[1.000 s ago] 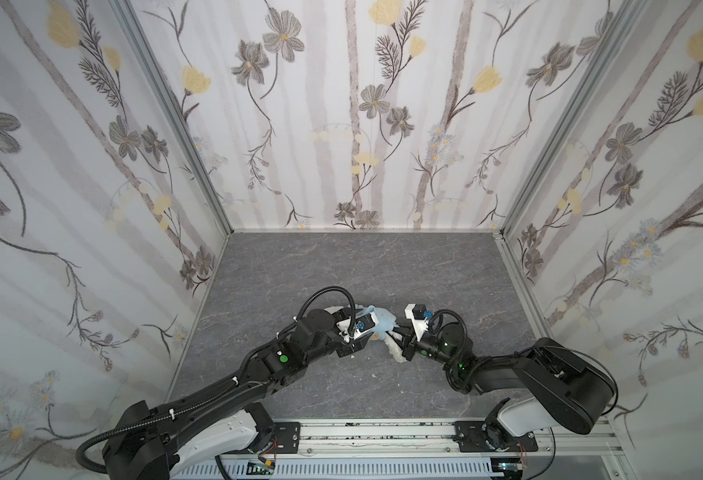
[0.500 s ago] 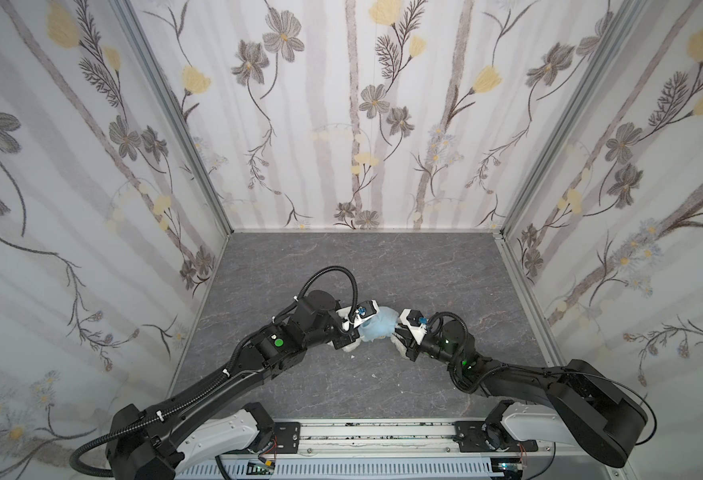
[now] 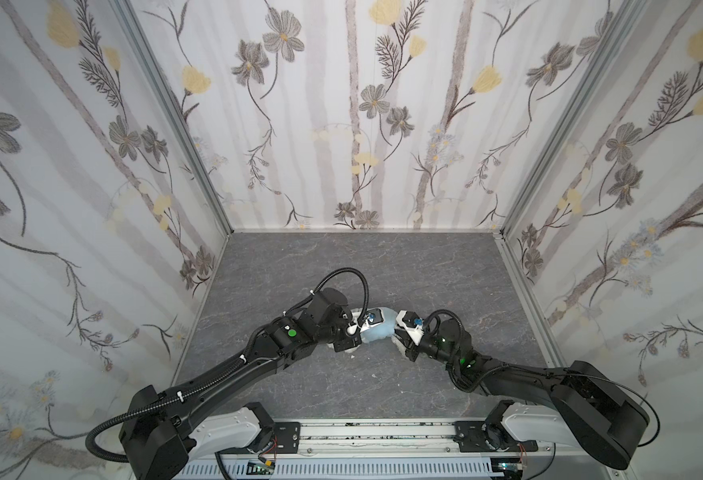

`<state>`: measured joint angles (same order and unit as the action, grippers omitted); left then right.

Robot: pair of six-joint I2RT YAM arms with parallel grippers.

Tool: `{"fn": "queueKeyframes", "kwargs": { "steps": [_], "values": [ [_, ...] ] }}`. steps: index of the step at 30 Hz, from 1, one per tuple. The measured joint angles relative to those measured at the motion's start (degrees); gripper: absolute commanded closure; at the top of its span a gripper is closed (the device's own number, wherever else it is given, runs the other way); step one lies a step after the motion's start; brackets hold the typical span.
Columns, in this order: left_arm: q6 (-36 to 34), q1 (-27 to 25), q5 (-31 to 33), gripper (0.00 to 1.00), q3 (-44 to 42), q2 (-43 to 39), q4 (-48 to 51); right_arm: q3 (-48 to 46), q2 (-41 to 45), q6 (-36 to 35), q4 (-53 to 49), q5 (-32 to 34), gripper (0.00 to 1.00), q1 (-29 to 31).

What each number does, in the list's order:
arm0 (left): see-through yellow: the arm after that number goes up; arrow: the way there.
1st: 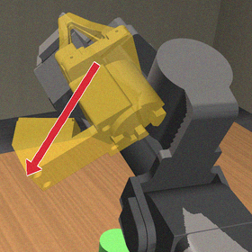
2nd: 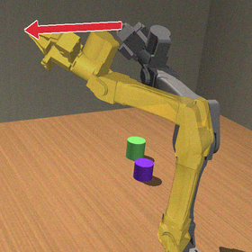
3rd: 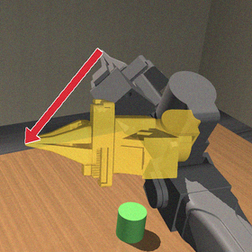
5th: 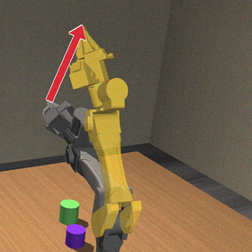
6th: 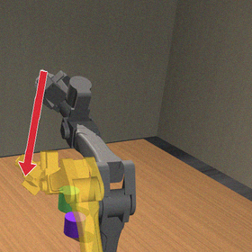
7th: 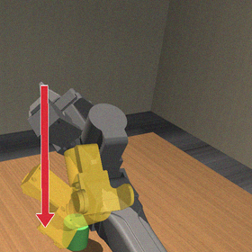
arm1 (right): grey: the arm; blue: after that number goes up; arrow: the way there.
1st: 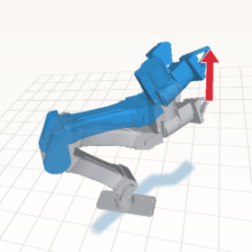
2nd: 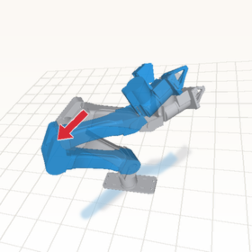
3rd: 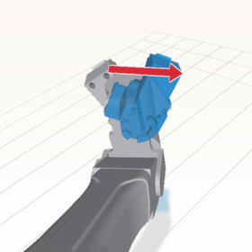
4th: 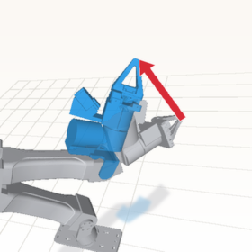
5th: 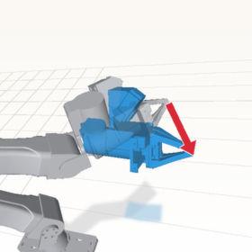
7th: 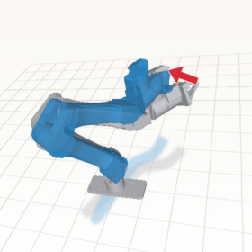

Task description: Dress the teddy bear

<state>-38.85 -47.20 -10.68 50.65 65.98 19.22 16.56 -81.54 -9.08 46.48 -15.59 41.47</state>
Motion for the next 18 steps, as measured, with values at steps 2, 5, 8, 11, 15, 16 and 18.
{"fn": "queueKeyframes", "kwargs": {
  "steps": [2,5,8,11,15,16,18],
  "values": [
    [-0.81,-0.04,0.02,1.00,0.02,0.42,0.13,0.04,0.00,0.00,-0.04,0.55,0.92,0.09],
    [-2.43,-0.44,0.00,1.00,0.02,0.76,0.48,0.07,0.00,0.00,-0.17,0.57,0.92,0.09],
    [-4.13,-0.76,0.00,0.96,0.02,1.25,0.57,0.37,0.00,0.00,-0.35,0.57,0.92,0.09],
    [-5.51,-1.09,0.00,0.92,0.02,2.23,0.74,0.59,-0.13,0.07,-0.35,0.52,0.93,0.09],
    [-6.25,-1.36,-0.39,0.87,0.79,3.89,1.03,1.01,-0.46,1.14,-0.33,0.33,0.93,0.24],
    [-6.38,-1.40,-0.46,0.85,1.11,4.35,1.14,1.03,-0.61,1.27,-0.26,0.35,0.93,0.31],
    [-6.40,-1.44,-0.50,0.81,2.14,5.38,1.20,1.03,-0.87,1.57,-0.24,0.35,0.93,0.52]
  ]
}}
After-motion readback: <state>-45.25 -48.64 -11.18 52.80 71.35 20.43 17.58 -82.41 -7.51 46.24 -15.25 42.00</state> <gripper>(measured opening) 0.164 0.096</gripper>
